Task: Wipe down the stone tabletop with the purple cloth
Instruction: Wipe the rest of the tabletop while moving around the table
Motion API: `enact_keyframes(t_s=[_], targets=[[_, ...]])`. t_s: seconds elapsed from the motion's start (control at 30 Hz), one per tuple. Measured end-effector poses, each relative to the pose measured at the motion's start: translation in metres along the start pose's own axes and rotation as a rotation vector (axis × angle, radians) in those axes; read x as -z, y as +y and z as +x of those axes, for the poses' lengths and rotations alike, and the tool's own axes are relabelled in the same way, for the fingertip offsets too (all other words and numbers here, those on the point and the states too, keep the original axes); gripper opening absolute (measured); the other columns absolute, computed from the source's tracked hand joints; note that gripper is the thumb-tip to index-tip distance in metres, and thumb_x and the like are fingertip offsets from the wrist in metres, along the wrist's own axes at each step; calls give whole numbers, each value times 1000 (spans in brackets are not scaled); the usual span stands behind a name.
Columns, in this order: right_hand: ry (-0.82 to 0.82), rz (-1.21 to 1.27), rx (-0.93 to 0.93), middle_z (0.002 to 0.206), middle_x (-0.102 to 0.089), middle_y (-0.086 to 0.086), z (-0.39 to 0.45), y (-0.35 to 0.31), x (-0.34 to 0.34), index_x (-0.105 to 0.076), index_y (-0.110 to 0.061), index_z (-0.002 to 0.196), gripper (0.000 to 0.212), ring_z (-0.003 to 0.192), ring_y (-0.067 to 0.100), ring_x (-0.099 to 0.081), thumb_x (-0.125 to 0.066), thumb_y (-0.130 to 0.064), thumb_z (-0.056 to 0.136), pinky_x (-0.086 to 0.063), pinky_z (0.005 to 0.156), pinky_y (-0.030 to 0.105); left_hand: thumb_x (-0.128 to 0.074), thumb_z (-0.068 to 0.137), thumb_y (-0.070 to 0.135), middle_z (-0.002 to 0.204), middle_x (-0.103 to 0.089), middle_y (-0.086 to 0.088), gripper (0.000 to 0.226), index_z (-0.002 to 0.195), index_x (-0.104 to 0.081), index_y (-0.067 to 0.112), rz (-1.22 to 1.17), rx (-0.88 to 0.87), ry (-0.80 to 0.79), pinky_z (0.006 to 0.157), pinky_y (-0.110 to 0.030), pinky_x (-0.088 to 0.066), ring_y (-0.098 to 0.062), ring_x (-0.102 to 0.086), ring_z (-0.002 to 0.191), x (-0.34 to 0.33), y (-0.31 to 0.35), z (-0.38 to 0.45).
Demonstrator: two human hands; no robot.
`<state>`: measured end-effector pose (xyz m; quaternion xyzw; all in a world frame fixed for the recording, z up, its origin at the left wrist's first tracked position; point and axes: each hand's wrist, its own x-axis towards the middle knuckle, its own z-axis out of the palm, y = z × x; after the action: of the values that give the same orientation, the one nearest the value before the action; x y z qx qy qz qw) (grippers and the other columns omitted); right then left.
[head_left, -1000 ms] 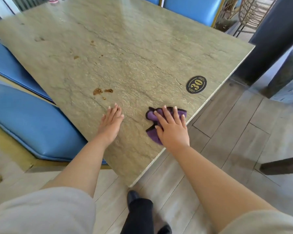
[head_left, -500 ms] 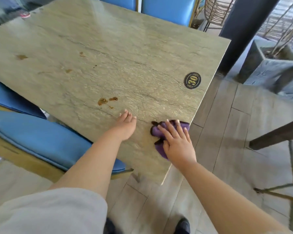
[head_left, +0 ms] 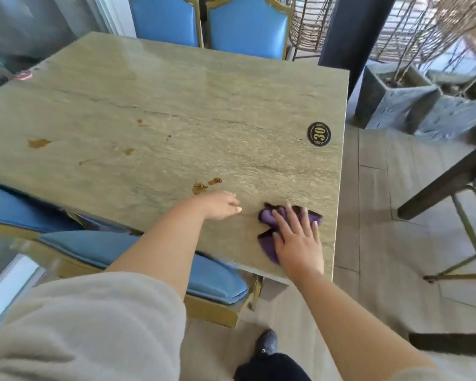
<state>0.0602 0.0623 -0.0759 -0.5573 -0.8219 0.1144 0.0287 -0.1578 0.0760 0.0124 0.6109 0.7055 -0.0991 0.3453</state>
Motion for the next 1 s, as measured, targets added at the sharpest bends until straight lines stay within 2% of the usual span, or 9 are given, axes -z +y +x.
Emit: enact_keyframes(t_s=[0.07, 0.13, 0.3, 0.5, 0.63, 0.7, 0.77, 0.93, 1.0], targets=[[51, 61, -381, 161, 1, -3, 15, -23, 0, -12, -33, 151, 54, 146, 31, 10, -24, -41, 99, 2, 118, 50, -43, 100, 38, 161, -16, -4, 54, 149, -32, 17, 3, 15, 27, 117, -33, -16, -21, -17, 147, 15, -18, 3], [47, 96, -521, 161, 7, 4, 28, -55, -2, -5, -28, 152, 58, 144, 38, 16, -25, -42, 99, 7, 116, 53, -50, 97, 38, 161, -11, -5, 63, 151, -25, 18, 1, 32, 64, 118, -36, -19, -24, -19, 146, 29, -41, 11], [100, 62, -340, 161, -5, 8, 73, -103, -22, -16, -22, 152, 61, 144, 41, 9, -34, -40, 97, 8, 115, 52, -45, 98, 42, 162, 6, 5, 71, 154, -8, 23, 50, 94, 210, 120, -42, -10, -24, -4, 149, 46, -102, 45], [145, 58, -471, 161, -4, 8, 159, -139, -24, -15, -21, 152, 60, 145, 40, 9, -34, -34, 97, 9, 115, 51, -6, 101, 46, 158, 21, 16, 51, 150, 8, 40, 11, 95, 340, 118, -43, 13, -11, 21, 145, 35, -162, 83], [51, 93, -75, 161, 3, -1, 178, -196, -29, -8, -26, 152, 62, 146, 28, 16, -32, -31, 95, 12, 117, 42, -13, 104, 35, 160, 7, 17, 50, 152, -1, 36, -173, 23, 442, 117, -34, 14, -1, 12, 145, 30, -175, 87], [-34, 108, 180, 161, -1, -8, 199, -195, -23, -13, -30, 151, 60, 147, 20, 14, -33, -28, 95, 8, 119, 37, -19, 104, 31, 161, 2, 14, 52, 153, -2, 30, -257, 4, 472, 116, -31, 14, 3, 10, 144, 31, -178, 88], [-56, 151, 269, 159, -10, -12, 228, -174, -13, -23, -32, 149, 59, 148, 15, 7, -39, -24, 93, 4, 120, 35, -16, 102, 37, 161, 6, 13, 54, 154, -3, 26, -225, -39, 474, 117, -32, 14, 2, 14, 144, 29, -182, 87], [44, 207, -193, 160, -8, -10, 269, -165, -5, -24, -32, 148, 57, 148, 20, 6, -37, -26, 93, 3, 120, 37, -17, 104, 30, 161, 4, 14, 51, 153, -9, 24, -290, -109, 472, 119, -31, 11, 2, 11, 145, 30, -188, 86], [17, 178, -170, 161, -3, -10, 263, -194, -11, -19, -32, 149, 58, 147, 20, 10, -35, -26, 93, 4, 120, 38, -20, 105, 24, 160, -9, 13, 48, 153, -19, 23, -463, -108, 511, 118, -25, 5, 2, -1, 145, 35, -187, 82]])
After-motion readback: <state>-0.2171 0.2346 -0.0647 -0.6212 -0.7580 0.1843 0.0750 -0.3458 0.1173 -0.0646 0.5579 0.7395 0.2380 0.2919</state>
